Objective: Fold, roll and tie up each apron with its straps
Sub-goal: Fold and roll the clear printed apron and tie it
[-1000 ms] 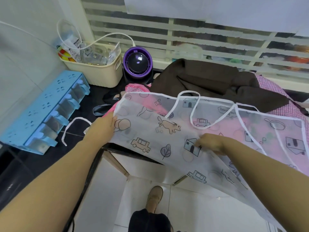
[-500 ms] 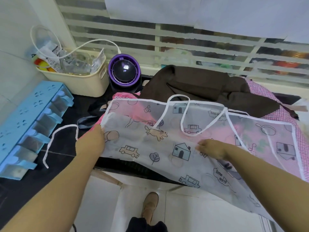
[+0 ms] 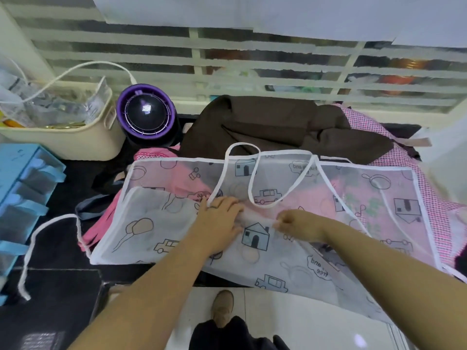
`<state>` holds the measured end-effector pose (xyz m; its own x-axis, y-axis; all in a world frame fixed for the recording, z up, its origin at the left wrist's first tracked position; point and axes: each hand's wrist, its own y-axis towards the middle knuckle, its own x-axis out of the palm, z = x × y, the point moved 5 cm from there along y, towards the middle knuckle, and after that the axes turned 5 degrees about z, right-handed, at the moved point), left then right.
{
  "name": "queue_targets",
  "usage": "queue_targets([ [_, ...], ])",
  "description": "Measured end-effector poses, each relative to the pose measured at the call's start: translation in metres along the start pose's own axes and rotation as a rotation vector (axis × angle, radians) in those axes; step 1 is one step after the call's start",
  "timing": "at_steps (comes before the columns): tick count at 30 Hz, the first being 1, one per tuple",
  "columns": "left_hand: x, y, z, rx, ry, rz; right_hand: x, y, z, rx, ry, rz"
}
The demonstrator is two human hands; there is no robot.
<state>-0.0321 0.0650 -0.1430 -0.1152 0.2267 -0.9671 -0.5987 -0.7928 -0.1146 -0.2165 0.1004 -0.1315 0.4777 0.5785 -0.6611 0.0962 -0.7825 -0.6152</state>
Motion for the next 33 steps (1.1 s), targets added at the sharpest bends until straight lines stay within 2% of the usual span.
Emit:
queue_targets([
  [3, 0.0, 0.004, -0.002, -0.011, -0.031, 0.005, -0.019, 0.0, -0.019, -0.088, 0.156, 0.111],
  [6, 0.0, 0.005, -0.002, -0.021, -0.054, -0.021, -0.066, 0.013, -0.041, -0.216, 0.014, 0.207],
  [8, 0.001, 0.008, -0.005, -0.029, -0.06, -0.041, -0.119, 0.027, -0.052, -0.274, 0.012, 0.401],
  [11, 0.001, 0.012, -0.004, -0.048, -0.083, -0.042, -0.184, 0.03, -0.047, -0.142, 0.185, 0.698],
  [14, -0.001, 0.017, -0.002, -0.06, -0.094, -0.048, -0.176, 0.015, -0.039, -0.077, 0.228, 0.768],
  [17, -0.006, 0.023, -0.002, -0.07, -0.104, -0.101, -0.121, -0.019, -0.036, -0.056, 0.295, 0.626],
  [21, -0.01, 0.03, -0.001, -0.088, -0.136, -0.176, -0.033, -0.064, -0.01, 0.106, 0.107, 0.125],
  [23, -0.013, 0.035, 0.002, -0.097, -0.137, -0.213, -0.009, -0.08, 0.015, 0.218, -0.006, -0.001],
  [26, -0.02, 0.04, 0.005, -0.111, -0.148, -0.239, -0.001, -0.099, 0.039, 0.278, -0.142, -0.039],
  [30, -0.027, 0.043, 0.006, -0.12, -0.141, -0.311, -0.014, -0.11, 0.056, 0.308, -0.144, -0.081],
  [33, -0.033, 0.047, -0.001, -0.132, -0.148, -0.366, -0.03, -0.111, 0.066, 0.384, -0.233, -0.102],
])
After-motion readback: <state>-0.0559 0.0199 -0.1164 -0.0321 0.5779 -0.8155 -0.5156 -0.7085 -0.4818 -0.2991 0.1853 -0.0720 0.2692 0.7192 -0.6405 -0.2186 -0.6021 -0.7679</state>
